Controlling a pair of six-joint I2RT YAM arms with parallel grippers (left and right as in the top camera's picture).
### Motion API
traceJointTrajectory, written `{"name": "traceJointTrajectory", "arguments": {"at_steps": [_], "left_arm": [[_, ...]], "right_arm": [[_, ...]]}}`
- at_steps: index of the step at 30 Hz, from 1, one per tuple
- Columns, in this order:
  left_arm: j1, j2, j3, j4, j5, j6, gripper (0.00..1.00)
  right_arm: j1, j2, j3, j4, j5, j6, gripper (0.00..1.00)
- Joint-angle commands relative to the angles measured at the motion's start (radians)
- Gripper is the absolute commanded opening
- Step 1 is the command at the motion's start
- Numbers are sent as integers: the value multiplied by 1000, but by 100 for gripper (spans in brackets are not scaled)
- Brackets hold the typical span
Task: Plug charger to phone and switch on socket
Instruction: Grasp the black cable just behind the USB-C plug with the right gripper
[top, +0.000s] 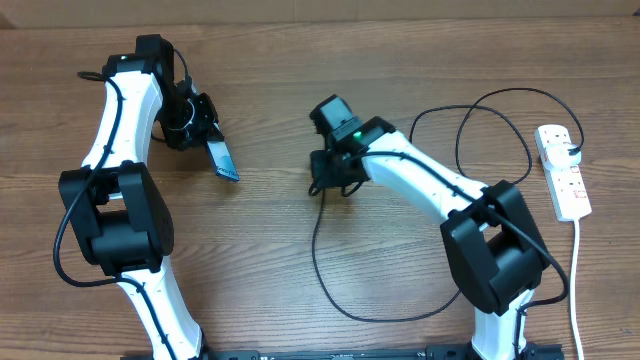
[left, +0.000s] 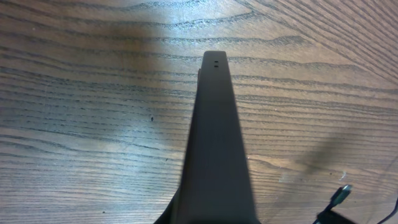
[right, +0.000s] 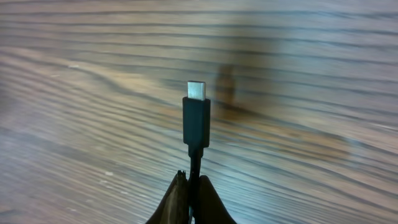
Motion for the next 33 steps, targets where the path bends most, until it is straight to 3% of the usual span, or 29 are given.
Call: {"name": "traceJointTrajectory", "arguments": {"at_steps": [1,12,13,17,18,24,30,33], "left_arm": [[-5,-32,2,-3,9,1,4],[-5,-32,2,-3,10,1,4],[-5,-32,2,-3,10,1,4],[-5,-32,2,-2,9,1,4],[-5,-32,2,-2,9,1,4],[-5,-32,2,1,10,1,4],[-5,-32,2,2,9,1,4],[-5,-32,2,1,9,1,4]], "right_arm": [[50,2,-6,16,48,38,4],[145,95,-6,104,229,50,4],[148,96,-6,109,232,50,12],[150,96,-6,138,226,50,65],[149,96,-6,142,227,50,66],[95,96,-6,172,226,50,54],[75,96,-6,196,226,50,54],[75,95,-6,186,161,50,48]]}}
